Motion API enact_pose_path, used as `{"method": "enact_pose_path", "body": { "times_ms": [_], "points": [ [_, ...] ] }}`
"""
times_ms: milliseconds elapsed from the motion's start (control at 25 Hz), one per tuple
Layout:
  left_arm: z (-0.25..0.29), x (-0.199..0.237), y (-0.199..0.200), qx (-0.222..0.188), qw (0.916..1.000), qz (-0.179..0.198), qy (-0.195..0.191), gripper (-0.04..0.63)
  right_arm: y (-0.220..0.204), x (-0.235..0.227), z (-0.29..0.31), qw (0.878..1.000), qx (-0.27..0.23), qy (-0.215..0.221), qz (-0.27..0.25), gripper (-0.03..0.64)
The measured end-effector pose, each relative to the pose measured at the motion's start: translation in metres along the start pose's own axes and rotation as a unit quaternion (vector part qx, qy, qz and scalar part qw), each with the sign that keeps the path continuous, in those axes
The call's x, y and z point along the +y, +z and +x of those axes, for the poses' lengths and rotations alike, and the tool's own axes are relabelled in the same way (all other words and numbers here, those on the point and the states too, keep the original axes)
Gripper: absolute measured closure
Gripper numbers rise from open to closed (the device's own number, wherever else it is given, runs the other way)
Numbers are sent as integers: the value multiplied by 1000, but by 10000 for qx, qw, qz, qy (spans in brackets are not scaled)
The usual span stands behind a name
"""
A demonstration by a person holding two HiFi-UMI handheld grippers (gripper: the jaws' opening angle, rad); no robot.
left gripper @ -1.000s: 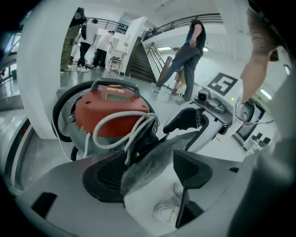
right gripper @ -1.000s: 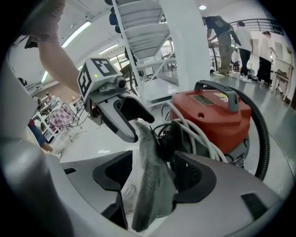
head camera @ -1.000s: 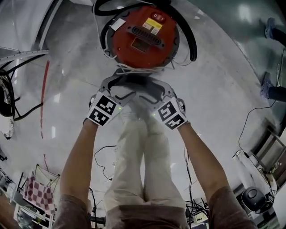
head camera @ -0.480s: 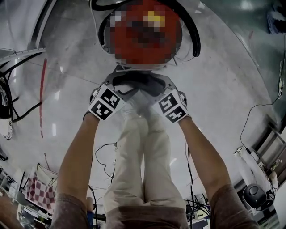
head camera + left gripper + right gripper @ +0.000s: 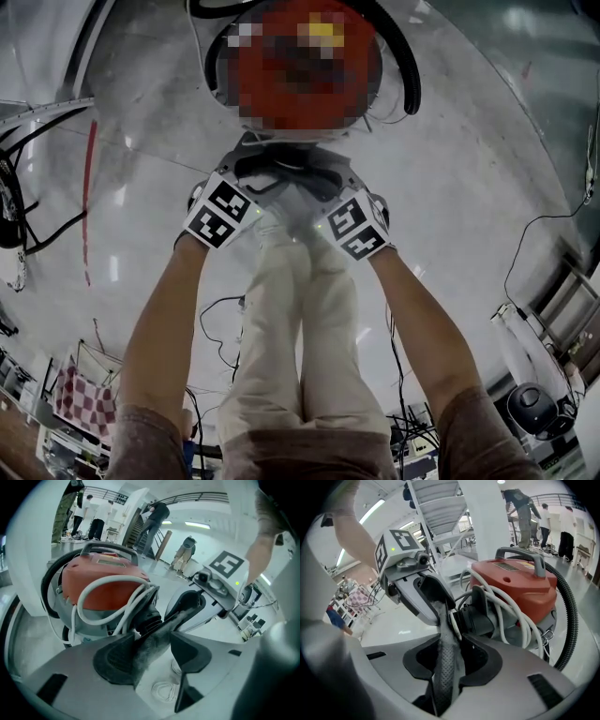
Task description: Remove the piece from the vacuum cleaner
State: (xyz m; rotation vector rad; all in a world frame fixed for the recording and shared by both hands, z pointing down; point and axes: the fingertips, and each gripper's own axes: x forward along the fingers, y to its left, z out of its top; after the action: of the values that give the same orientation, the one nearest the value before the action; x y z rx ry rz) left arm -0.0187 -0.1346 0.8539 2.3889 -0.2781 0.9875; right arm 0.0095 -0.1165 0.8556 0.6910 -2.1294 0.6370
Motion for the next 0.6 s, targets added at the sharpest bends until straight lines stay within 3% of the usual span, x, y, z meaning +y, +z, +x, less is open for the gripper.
{"method": "enact_pose_path", "body": {
  "times_ms": [120, 600],
  "points": [
    [-1, -1, -3, 13, 10000, -61, 65, 371, -5, 6, 1, 9999, 32, -35, -133, 560],
    [-10, -3, -9, -93, 9981, -468, 401, 443, -7, 7, -1, 9999, 17, -109, 46, 574]
  ]
}}
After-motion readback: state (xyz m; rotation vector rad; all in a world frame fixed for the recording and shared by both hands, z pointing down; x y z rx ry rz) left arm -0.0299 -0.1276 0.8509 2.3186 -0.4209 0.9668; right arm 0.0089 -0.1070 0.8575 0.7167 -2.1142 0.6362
